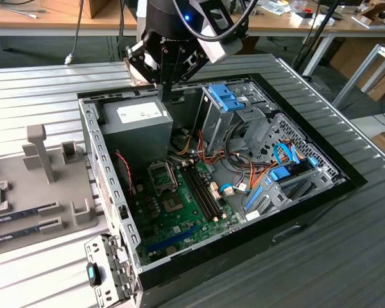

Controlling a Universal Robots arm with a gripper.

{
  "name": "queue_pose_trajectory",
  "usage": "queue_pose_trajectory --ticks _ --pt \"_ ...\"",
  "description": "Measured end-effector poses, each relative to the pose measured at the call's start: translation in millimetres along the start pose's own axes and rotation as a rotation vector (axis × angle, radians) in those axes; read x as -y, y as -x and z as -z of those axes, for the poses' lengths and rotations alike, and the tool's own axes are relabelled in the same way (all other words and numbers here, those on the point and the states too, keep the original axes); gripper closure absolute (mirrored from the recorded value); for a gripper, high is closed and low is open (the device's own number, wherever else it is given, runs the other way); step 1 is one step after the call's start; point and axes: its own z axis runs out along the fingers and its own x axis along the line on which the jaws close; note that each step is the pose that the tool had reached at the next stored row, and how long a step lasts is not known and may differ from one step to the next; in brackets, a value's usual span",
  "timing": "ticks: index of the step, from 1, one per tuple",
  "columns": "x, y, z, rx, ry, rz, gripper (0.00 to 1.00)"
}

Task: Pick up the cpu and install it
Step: 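Reach for the cpu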

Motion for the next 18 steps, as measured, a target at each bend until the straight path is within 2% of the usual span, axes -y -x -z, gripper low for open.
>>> queue_pose_trajectory --ticks 18 --pt "0.5 -6.3 0.2 0.0001 0.0000 0.000 0.89"
